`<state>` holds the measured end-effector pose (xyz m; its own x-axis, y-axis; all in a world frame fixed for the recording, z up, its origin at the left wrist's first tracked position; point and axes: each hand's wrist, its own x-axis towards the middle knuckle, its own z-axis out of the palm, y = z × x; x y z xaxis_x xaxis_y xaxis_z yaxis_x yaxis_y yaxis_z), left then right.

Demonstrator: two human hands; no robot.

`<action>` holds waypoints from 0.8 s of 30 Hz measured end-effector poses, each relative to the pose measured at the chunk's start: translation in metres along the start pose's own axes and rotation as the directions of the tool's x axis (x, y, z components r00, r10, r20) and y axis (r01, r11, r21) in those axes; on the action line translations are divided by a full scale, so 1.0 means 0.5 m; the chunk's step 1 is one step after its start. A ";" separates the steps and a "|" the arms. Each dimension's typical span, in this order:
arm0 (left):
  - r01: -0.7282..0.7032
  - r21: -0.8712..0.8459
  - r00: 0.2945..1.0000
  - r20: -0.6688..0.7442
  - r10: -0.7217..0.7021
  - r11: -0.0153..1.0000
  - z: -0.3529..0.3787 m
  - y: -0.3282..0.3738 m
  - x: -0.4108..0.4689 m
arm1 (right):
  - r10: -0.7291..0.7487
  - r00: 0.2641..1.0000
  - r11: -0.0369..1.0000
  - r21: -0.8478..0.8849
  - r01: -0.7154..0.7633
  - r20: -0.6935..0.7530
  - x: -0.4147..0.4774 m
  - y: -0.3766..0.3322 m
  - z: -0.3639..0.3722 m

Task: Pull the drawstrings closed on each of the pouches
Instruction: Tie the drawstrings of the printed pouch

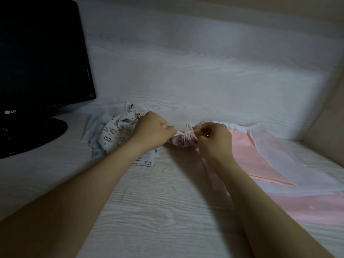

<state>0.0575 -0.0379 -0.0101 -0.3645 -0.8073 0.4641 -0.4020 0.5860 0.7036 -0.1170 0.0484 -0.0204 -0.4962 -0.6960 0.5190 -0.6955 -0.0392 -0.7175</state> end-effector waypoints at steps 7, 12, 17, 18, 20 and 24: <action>-0.162 0.200 0.962 -0.185 0.199 0.966 0.023 -0.017 -0.019 | -0.148 0.989 0.984 0.107 0.145 0.017 -0.018 -0.007 0.004; -0.194 0.098 0.978 0.093 0.185 0.976 0.021 -0.016 -0.028 | -0.223 0.968 0.959 0.154 0.239 -0.116 -0.026 -0.028 -0.003; -0.099 -0.201 0.970 0.198 0.140 0.975 0.036 0.010 -0.025 | -0.306 0.888 0.912 0.164 0.377 -0.343 -0.047 -0.067 -0.031; -0.072 -0.278 0.970 0.205 0.133 0.958 0.039 0.014 -0.022 | -0.319 0.874 0.896 0.183 0.404 -0.366 -0.050 -0.073 -0.035; -0.050 -0.387 0.975 0.179 0.128 0.921 0.040 0.030 -0.019 | -0.326 0.861 0.875 0.220 0.430 -0.389 -0.048 -0.075 -0.038; -0.115 -0.417 0.990 0.023 0.137 0.902 0.023 0.062 -0.019 | -0.314 0.883 0.893 0.207 0.399 -0.349 -0.046 -0.065 -0.024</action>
<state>0.0389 -0.0111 0.0012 -0.4349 -0.7178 0.5437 0.0298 0.5920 0.8054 -0.0892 0.0746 -0.0035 -0.4011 -0.3523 0.8456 -0.7117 -0.4613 -0.5298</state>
